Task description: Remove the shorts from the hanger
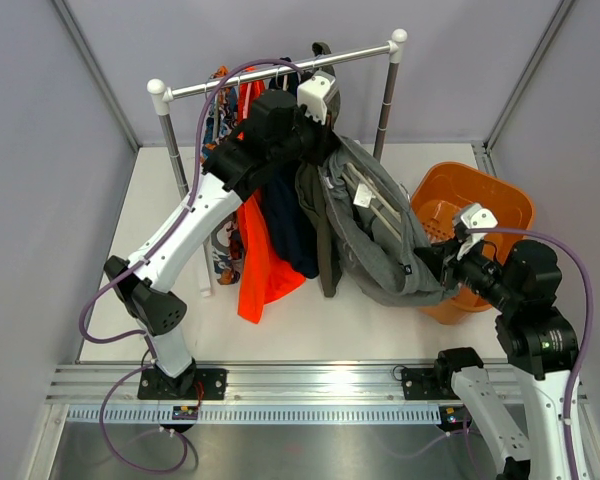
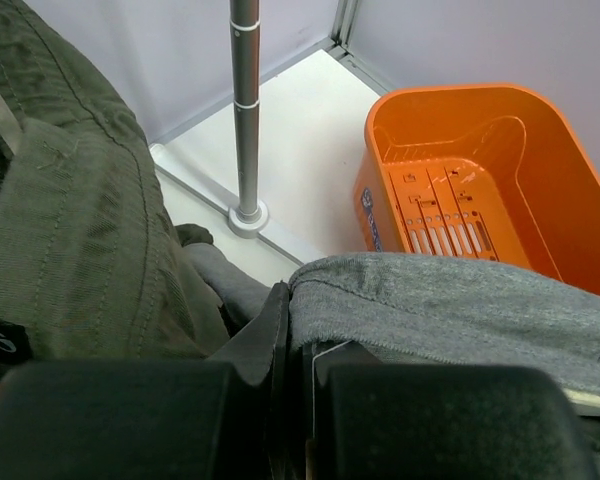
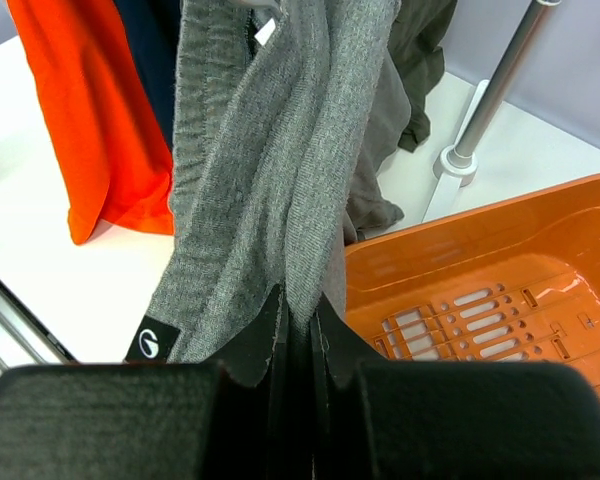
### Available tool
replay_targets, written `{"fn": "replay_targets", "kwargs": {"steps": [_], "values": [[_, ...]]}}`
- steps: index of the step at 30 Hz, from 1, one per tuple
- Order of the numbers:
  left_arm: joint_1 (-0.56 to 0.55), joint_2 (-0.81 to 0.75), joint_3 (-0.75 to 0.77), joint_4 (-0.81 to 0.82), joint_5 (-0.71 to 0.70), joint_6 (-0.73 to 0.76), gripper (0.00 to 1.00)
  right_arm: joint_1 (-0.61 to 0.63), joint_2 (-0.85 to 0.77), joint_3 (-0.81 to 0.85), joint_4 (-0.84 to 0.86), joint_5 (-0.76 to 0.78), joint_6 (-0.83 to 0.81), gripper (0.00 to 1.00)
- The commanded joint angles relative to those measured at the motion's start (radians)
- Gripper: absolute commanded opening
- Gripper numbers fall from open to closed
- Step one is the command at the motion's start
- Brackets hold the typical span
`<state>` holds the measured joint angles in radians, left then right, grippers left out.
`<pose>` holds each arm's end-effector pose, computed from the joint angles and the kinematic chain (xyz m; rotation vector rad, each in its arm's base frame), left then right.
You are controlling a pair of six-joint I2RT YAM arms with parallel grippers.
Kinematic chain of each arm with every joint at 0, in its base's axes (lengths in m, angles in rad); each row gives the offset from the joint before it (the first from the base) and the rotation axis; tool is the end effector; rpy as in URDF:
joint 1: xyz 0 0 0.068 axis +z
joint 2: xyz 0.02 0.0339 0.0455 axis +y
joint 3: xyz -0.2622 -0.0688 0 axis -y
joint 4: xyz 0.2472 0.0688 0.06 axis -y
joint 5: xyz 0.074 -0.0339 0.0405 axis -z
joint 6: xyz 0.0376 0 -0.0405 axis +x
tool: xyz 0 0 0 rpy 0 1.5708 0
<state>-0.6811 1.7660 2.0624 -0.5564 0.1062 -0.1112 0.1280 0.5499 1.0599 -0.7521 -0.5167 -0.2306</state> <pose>0.3062 -0.2533 0.4717 0.6015 1.7804 -0.6491 0.0834 0.0295 0.3980 -0.6725 1.6674 0.3939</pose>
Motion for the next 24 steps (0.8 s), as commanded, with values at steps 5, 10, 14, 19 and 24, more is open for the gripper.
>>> {"fn": "replay_targets", "kwargs": {"steps": [5,10,14,19,24], "values": [[0.206,-0.066,0.082,0.128,-0.404,0.047,0.0,-0.002,-0.084,0.008,-0.165,0.038,-0.01,0.0],[0.21,-0.069,0.09,0.133,-0.383,0.035,0.0,-0.002,-0.016,0.034,-0.151,0.164,0.078,0.0],[0.204,-0.1,-0.028,0.228,-0.098,-0.016,0.06,-0.002,0.025,0.057,-0.118,0.115,0.117,0.0],[0.141,-0.117,-0.108,0.242,-0.002,0.024,0.28,-0.002,0.062,0.094,-0.087,0.093,0.132,0.0],[0.141,-0.148,-0.159,0.274,0.033,0.041,0.58,-0.002,0.071,0.104,-0.084,0.07,0.145,0.0]]}}
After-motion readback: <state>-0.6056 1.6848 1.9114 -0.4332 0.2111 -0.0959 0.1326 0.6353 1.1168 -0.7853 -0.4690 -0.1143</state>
